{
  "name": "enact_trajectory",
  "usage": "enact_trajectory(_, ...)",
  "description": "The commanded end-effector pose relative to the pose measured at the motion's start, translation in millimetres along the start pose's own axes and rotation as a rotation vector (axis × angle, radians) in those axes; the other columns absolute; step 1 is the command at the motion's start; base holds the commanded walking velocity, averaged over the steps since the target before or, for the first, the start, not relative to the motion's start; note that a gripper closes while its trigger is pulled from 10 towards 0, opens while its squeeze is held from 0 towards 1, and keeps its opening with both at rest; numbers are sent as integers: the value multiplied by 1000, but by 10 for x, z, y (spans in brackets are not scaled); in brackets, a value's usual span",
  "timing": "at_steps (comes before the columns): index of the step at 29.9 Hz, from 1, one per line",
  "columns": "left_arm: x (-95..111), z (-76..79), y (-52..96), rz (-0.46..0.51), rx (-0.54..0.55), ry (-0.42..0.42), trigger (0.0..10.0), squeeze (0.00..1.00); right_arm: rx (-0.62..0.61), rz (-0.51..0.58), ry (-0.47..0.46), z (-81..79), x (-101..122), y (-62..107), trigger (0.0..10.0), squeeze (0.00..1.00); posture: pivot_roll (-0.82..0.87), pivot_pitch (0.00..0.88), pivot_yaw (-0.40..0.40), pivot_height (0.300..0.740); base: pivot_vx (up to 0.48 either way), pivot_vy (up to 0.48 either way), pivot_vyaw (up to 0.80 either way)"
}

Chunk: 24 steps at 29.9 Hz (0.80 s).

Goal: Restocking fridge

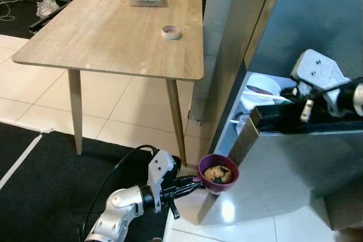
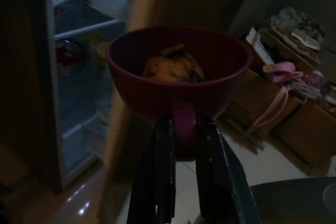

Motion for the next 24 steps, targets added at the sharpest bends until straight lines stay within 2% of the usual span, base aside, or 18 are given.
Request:
enact_trajectory(1, 52, 51, -57, 24, -24, -17, 10000, 0, 189, -77, -68, -376, -249, -64, 10000, 0, 49, 25, -103, 740, 0, 0, 0)
enact_trajectory(5, 49, 56, -67, 22, -27, -17, 10000, 0, 196, -144, -81, -354, -412, 85, 10000, 0, 46, 21, -105, 740, 0, 0, 0)
enact_trajectory(7, 53, 57, -71, 23, -29, -19, 10000, 0, 179, -222, -99, -316, -601, 229, 10000, 0, 45, 17, -107, 740, 0, 0, 0)
enact_trajectory(9, 53, 57, -72, 23, -29, -19, 10000, 0, 177, -230, -101, -312, -620, 245, 10000, 0, 45, 17, -107, 740, 0, 0, 0)
enact_trajectory(12, 48, 53, -72, 20, -29, -20, 10000, 0, 122, -336, -135, -239, -862, 420, 10000, 0, 42, 15, -106, 740, 0, 0, 0)
enact_trajectory(18, 44, 55, -73, 17, -32, -21, 10000, 0, 104, -358, -146, -232, -886, 468, 10000, 0, 42, 15, -106, 740, 0, 0, 0)
enact_trajectory(21, 44, 61, -80, 15, -37, -22, 10000, 0, 82, -282, -148, -198, -753, 410, 10000, 0, 41, 17, -99, 740, 0, 0, 0)
enact_trajectory(24, 44, 62, -83, 14, -39, -22, 10000, 0, 89, -269, -143, -217, -720, 384, 10000, 0, 41, 17, -99, 740, 0, 0, 0)
Point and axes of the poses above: a point about 5 cm out from each wrist's last joint towards the gripper, its own y axis pointing back from the gripper into the wrist, its own x axis along the axis of the wrist's last joint, z = x × y, the point moved 6 cm from there along -y, pointing out of the wrist towards the gripper, and after that the axes turned 11 degrees about y, right-handed, at the moved point
